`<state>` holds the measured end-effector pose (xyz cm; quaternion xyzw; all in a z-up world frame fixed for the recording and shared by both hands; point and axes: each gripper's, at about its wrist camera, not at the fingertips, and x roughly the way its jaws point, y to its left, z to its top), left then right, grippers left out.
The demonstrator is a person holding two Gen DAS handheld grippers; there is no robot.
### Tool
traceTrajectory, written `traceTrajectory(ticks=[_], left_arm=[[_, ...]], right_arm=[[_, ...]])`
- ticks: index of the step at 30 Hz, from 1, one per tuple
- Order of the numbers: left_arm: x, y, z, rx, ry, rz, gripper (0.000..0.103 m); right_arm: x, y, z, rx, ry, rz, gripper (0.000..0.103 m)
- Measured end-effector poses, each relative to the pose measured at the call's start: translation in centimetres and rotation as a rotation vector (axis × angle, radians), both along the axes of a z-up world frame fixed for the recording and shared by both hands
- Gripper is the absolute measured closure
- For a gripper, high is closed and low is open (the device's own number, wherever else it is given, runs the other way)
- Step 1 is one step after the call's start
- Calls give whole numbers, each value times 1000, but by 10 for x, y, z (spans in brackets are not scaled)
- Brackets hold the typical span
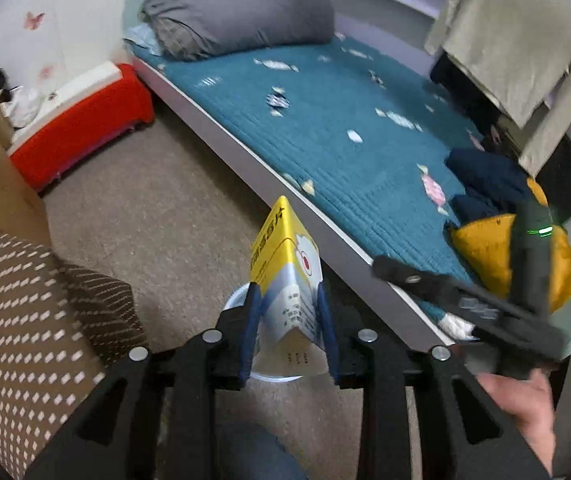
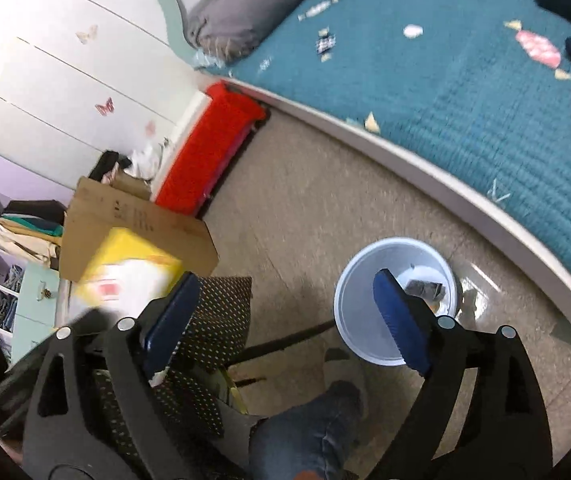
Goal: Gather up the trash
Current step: 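Open both tools to drop the paper bag and box into the wastebasket, then move both tools back over the remaining trash on the table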
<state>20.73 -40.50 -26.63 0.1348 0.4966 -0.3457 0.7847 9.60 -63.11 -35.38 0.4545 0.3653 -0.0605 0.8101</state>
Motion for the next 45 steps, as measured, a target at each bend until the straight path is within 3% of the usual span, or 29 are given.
traceTrajectory(ticks=[1, 2, 4, 9, 16, 32, 45], left_arm=[[2, -4, -4, 8, 15, -12, 67], [3, -6, -7, 19, 31, -21, 43], [5, -6, -11, 28, 40, -7, 11], [-2, 9, -2, 19, -1, 35, 11], [-25, 33, 34, -7, -103, 55, 11], [-72, 112, 123, -137, -291, 128, 9], [-90, 198, 147, -201, -370, 221, 9]], right_arm=[[-3, -2, 5, -7, -11, -7, 13], [-6, -2, 10, -16, -20, -15, 12], [-11, -3, 20, -32, -36, -29, 8], [-22, 1, 34, -66, -43, -42, 6], [-35, 20, 54, -158, -29, -58, 6], [-49, 84, 145, -338, -131, 28, 6], [-41, 158, 194, -434, -202, 168, 6]])
